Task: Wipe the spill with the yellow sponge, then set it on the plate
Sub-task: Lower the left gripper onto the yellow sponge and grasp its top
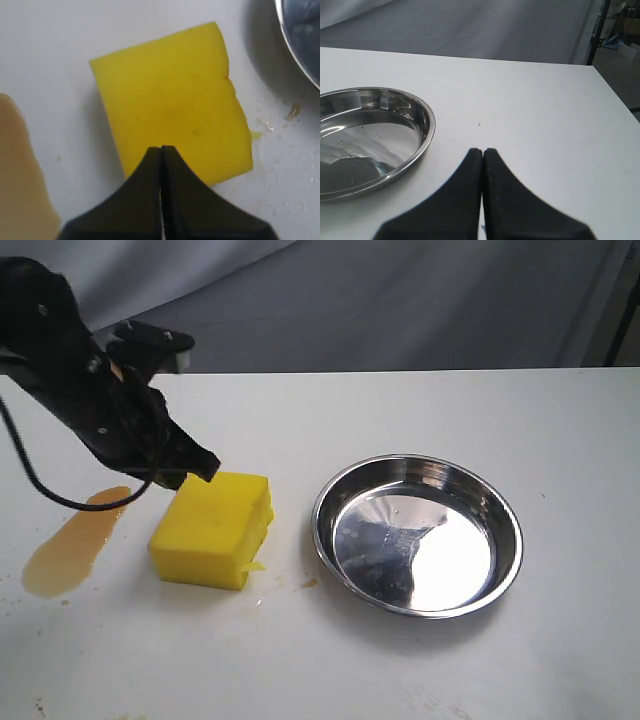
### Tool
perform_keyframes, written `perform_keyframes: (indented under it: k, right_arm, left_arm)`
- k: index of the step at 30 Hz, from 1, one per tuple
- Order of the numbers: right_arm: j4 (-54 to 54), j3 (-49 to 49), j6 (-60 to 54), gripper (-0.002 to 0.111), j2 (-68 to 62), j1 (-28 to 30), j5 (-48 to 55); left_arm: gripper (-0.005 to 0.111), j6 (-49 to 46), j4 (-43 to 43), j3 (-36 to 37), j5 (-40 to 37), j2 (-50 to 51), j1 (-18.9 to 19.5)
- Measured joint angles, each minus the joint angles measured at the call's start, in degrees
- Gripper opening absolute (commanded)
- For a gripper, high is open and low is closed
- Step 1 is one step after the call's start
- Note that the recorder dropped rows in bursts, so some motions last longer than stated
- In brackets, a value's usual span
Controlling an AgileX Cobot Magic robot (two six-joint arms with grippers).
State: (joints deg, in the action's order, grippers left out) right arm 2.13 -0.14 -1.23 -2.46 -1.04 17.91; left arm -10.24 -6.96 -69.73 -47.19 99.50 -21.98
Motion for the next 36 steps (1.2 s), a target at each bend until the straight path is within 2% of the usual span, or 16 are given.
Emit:
perform_keyframes:
  k: [6, 10, 13, 17, 19, 36]
  right_arm:
    - [0.0, 0.0, 0.0, 0.000, 0.0, 0.0, 0.0]
    - [0.0, 0.0, 0.0, 0.000, 0.0, 0.0, 0.0]
    - [0.0, 0.0, 0.0, 0.000, 0.0, 0.0, 0.0]
    - [0.0, 0.0, 0.0, 0.000, 0.0, 0.0, 0.0]
    - [0.0, 0.0, 0.0, 0.000, 0.0, 0.0, 0.0]
    - [0.0, 0.0, 0.0, 0.000, 0.0, 0.0, 0.0]
  left_arm:
    - [0.005, -1.7, -1.2, -0.5, -0.5, 7.0, 0.0]
    - [0.018, -2.0, -1.2, -1.2, 0.0, 7.3, 0.0]
    - [0.037, -2.0, -1.2, -2.0, 0.5, 7.3, 0.0]
    - [0.073, -2.6, -2.8, -2.1, 2.3, 7.3, 0.0]
    - [0.082, -3.8, -4.1, -2.1, 3.1, 7.3, 0.0]
    - [0.083, -6.9, -7.0, -2.1, 5.9, 10.2, 0.0]
